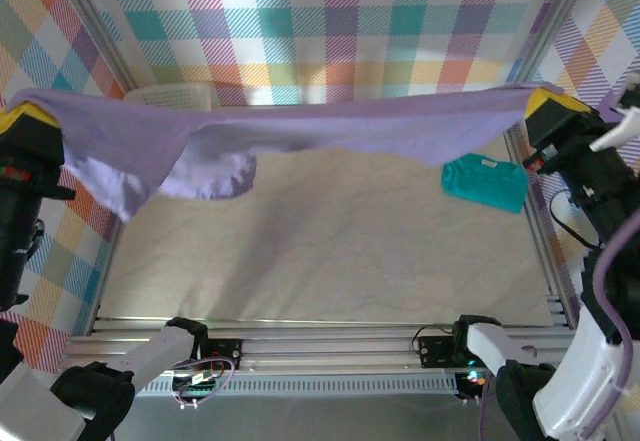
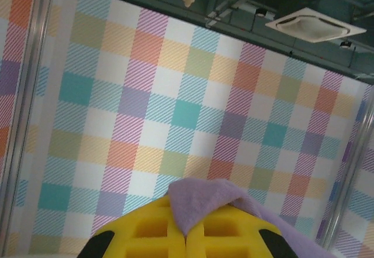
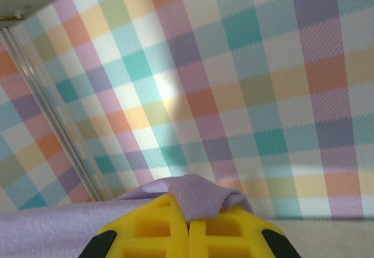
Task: Fold the inside-out t-shirt
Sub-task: Flatten out the T-shirt at the center of the table.
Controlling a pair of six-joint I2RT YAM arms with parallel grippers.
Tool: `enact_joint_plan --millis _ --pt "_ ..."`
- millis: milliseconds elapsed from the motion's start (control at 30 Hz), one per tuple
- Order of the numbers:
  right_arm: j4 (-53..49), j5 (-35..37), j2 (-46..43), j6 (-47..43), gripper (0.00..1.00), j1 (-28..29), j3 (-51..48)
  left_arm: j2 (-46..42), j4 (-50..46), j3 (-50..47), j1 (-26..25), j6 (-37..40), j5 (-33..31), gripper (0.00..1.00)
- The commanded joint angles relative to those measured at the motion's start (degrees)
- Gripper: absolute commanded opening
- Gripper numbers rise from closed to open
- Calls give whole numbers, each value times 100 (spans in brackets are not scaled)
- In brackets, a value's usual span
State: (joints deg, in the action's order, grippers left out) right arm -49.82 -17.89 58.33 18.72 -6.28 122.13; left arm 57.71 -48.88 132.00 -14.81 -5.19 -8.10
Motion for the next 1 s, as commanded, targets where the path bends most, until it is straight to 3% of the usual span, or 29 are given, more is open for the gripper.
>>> enact_joint_plan --millis 0,167,333,600,733,800,900,967 --pt "-328 83 180 -79 0 14 364 270 167 200 58 -63 -5 0" --pt "-462 93 597 -110 0 18 991 904 48 971 57 120 -275 0" --pt "-254 -34 1173 -146 0 13 926 2286 -288 1649 57 459 -915 0" --pt "921 257 2215 -333 0 303 -711 3240 1083 -402 222 511 -866 0" --pt "1535 574 3467 -429 0 646 -1108 4252 1605 -974 450 409 -650 0" --pt "1745 741 4354 -439 5 728 -955 4977 1798 -944 530 394 -501 0" --pt "1946 822 6070 -383 8 758 -145 6516 1781 -96 628 414 -549 8" --pt "1701 927 7440 -341 18 758 1113 7868 1337 1361 704 311 -346 17"
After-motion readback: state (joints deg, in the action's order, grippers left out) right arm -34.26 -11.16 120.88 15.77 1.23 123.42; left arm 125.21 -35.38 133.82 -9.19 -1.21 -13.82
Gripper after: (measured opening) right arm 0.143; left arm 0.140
